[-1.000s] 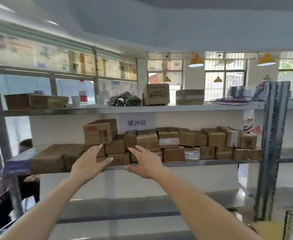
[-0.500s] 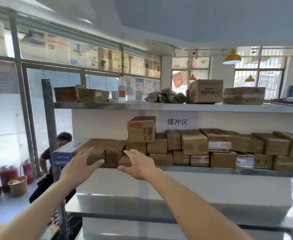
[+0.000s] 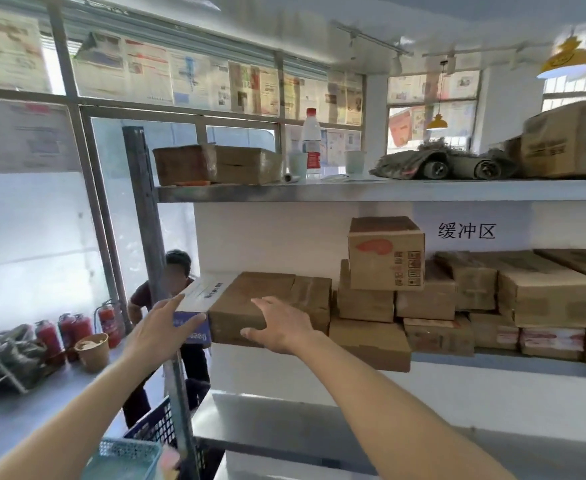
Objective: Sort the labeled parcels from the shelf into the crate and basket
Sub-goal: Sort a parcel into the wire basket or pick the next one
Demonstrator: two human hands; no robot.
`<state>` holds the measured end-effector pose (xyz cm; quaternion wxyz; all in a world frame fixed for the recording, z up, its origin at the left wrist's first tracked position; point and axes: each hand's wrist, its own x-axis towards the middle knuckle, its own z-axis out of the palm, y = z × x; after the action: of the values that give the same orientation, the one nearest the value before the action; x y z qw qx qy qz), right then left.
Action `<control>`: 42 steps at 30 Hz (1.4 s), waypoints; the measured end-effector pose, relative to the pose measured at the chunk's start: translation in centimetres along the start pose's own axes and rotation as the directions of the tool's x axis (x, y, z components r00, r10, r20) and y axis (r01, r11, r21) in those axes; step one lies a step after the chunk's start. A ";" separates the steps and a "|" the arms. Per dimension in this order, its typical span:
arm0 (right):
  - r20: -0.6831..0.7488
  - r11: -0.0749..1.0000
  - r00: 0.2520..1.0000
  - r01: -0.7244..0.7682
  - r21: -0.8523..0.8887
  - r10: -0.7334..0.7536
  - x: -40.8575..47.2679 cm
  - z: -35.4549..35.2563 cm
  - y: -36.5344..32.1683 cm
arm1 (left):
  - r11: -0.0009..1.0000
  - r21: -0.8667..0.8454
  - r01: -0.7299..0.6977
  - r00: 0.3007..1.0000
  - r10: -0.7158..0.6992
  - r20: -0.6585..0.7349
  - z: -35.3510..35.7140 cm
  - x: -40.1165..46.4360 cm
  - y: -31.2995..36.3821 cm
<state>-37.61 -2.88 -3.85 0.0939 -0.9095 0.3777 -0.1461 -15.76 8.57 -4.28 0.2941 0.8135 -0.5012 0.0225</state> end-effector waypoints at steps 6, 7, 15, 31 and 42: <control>0.065 0.998 0.997 0.040 -0.044 -0.037 6.7 4.6 -3.1 | 0.994 -0.038 0.098 0.995 -0.096 0.037 1.2 4.3 -5.5; 0.065 0.998 0.997 0.039 -0.051 -0.036 7.7 5.2 -3.7 | 0.994 -0.042 0.098 0.994 -0.096 0.047 1.4 5.0 -6.3; 0.010 0.985 0.999 0.049 -0.168 -0.048 13.0 10.2 -7.2 | 0.986 -0.145 0.078 0.989 -0.057 0.138 4.1 10.9 -12.7; -0.149 0.977 0.988 0.018 -0.212 -0.050 15.2 15.8 -9.7 | 0.798 -0.552 0.244 0.969 -0.174 0.177 8.0 13.4 -16.8; -0.200 0.986 0.974 0.076 -0.147 -0.105 13.5 16.7 -9.5 | 0.422 -0.697 0.580 0.811 -0.218 0.543 10.2 13.6 -18.1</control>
<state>-16.65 -4.89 -14.19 -0.0160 -0.9100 0.3528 -0.2173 3.37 -1.59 -16.50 0.5429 0.6534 -0.2807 -0.4467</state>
